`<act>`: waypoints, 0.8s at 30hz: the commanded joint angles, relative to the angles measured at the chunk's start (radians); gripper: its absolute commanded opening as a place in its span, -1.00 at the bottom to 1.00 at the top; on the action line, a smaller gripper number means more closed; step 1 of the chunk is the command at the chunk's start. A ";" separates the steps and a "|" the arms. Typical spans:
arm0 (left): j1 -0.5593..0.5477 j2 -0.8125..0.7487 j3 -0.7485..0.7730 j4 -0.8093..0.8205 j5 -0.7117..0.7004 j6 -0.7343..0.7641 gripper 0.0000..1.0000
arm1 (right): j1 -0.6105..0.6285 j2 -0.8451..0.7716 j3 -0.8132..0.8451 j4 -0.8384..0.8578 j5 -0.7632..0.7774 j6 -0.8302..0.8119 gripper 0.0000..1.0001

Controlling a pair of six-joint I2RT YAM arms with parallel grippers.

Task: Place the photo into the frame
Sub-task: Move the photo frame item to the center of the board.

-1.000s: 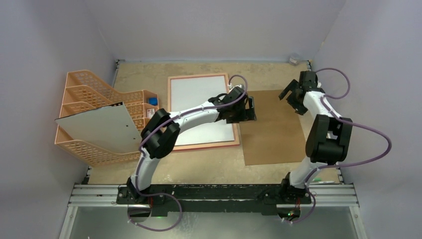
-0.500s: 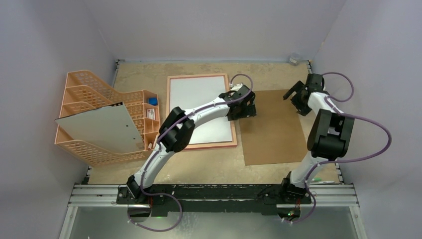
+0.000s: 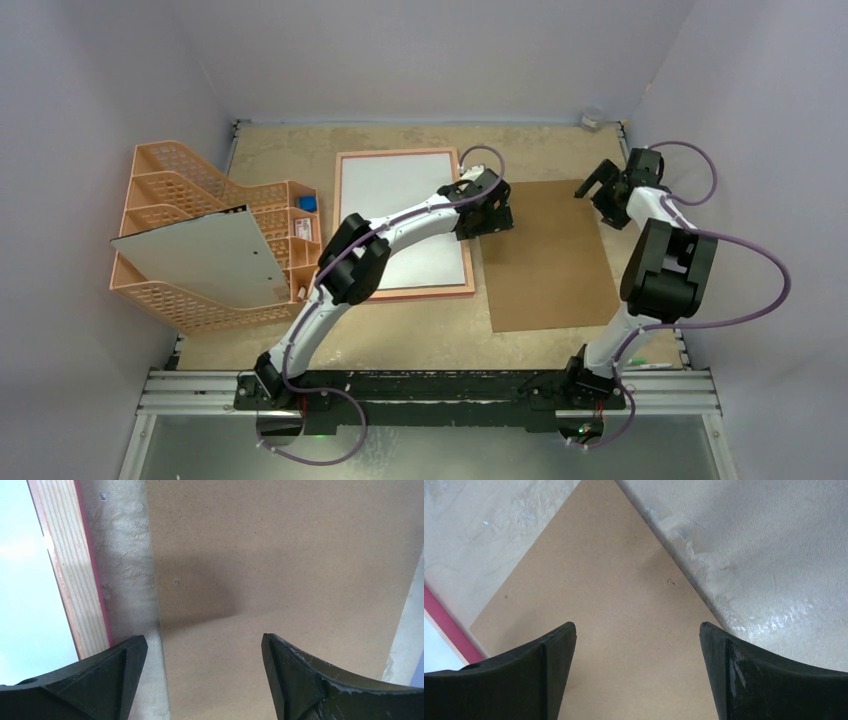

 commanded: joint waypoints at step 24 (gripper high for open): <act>0.019 0.032 -0.047 0.155 0.240 0.015 0.66 | -0.032 0.163 -0.035 -0.004 -0.228 -0.035 0.85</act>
